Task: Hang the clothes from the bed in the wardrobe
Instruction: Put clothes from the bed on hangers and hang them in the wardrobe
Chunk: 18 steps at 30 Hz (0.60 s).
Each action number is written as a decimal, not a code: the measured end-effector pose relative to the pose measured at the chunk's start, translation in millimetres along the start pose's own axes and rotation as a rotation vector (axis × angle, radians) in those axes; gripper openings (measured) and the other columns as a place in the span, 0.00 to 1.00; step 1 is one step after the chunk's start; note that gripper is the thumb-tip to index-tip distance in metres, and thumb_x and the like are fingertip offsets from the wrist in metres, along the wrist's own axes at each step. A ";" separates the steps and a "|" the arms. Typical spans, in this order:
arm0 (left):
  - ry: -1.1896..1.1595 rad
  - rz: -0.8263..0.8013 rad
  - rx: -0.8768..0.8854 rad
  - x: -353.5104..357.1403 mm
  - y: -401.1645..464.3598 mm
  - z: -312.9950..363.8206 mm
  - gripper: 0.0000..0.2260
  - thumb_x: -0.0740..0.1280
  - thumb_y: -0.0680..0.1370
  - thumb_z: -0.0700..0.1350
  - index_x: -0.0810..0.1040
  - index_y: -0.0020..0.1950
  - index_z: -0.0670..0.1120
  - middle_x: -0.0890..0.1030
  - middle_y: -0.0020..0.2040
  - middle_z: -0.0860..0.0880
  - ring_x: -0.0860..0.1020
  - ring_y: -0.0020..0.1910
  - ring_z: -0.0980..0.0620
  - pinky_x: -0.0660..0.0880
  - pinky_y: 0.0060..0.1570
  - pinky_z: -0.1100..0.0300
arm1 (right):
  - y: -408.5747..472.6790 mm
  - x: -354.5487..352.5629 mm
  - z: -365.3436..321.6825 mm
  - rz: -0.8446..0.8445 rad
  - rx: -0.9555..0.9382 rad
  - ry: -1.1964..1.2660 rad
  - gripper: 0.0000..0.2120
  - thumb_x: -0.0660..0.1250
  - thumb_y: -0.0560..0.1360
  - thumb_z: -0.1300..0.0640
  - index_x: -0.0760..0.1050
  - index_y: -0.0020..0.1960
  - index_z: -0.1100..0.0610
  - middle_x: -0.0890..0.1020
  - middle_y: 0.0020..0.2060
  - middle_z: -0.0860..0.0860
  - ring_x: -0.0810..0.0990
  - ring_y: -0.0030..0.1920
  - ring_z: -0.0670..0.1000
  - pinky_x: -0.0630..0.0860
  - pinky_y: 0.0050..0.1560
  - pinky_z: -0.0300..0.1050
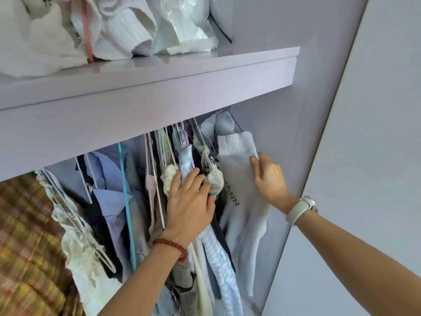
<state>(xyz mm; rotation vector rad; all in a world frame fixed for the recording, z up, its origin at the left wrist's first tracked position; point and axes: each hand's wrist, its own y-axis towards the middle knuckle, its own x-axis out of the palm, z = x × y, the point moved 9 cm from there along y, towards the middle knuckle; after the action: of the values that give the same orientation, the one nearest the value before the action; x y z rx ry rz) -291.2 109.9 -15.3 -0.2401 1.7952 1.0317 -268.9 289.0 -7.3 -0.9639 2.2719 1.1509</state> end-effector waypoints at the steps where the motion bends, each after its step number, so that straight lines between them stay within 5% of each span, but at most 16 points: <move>1: -0.009 -0.011 -0.011 0.3 0.9 1.3 0.12 0.69 0.71 0.48 0.82 0.51 0.44 0.81 0.55 0.47 0.74 0.63 0.49 0.63 0.66 0.43 | -21.0 -4.7 9.6 0.007 0.013 0.001 0.09 0.55 0.79 0.58 0.67 0.44 0.62 0.75 0.32 0.65 0.74 0.38 0.70 0.64 0.37 0.51; 6: -0.137 0.137 -0.001 -19.5 2.4 25.9 0.12 0.67 0.72 0.39 0.80 0.55 0.42 0.80 0.57 0.45 0.74 0.62 0.46 0.50 0.69 0.39 | -119.2 -47.9 48.0 0.050 0.033 -0.035 0.08 0.59 0.77 0.62 0.72 0.45 0.66 0.68 0.24 0.52 0.74 0.25 0.64 0.65 0.29 0.46; 9: -0.299 0.187 0.124 -27.5 -0.7 72.4 0.16 0.64 0.74 0.36 0.74 0.62 0.39 0.76 0.61 0.42 0.73 0.64 0.43 0.58 0.69 0.42 | -166.8 -88.6 57.0 0.046 -0.013 -0.105 0.15 0.56 0.76 0.54 0.75 0.45 0.65 0.71 0.20 0.54 0.72 0.21 0.59 0.64 0.23 0.45; 11: -0.443 0.084 0.194 -18.0 -3.5 112.5 0.20 0.62 0.77 0.38 0.67 0.69 0.38 0.68 0.69 0.40 0.65 0.70 0.41 0.61 0.68 0.44 | -198.5 -118.9 60.4 0.033 -0.064 -0.185 0.15 0.54 0.75 0.54 0.76 0.45 0.62 0.71 0.18 0.52 0.71 0.19 0.56 0.63 0.21 0.45; 14: -0.533 -0.141 0.269 6.5 -12.0 178.0 0.22 0.58 0.80 0.46 0.60 0.73 0.44 0.63 0.73 0.45 0.55 0.74 0.44 0.50 0.71 0.45 | -256.3 -167.4 79.3 0.029 -0.061 -0.306 0.13 0.52 0.78 0.51 0.72 0.48 0.57 0.71 0.19 0.49 0.71 0.19 0.52 0.62 0.20 0.42; 16: -0.620 -0.226 0.395 12.3 -29.3 229.0 0.16 0.58 0.80 0.47 0.69 0.67 0.47 0.74 0.64 0.48 0.68 0.67 0.46 0.57 0.66 0.55 | -300.1 -202.8 99.3 0.023 -0.002 -0.399 0.09 0.53 0.77 0.52 0.69 0.48 0.54 0.73 0.20 0.48 0.72 0.21 0.52 0.61 0.23 0.40; 18: -0.696 -0.327 0.523 14.4 -62.6 283.6 0.12 0.60 0.79 0.48 0.75 0.59 0.46 0.80 0.54 0.48 0.77 0.53 0.45 0.65 0.46 0.61 | -350.7 -238.9 125.0 0.017 0.119 -0.493 0.13 0.53 0.77 0.50 0.72 0.47 0.56 0.76 0.24 0.50 0.76 0.24 0.53 0.64 0.25 0.39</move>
<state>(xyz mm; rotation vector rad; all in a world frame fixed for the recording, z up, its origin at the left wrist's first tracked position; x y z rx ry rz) -73.1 284.3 -96.7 0.1383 1.2632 0.3189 157.1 338.7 -115.6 -0.5404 1.9240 1.1006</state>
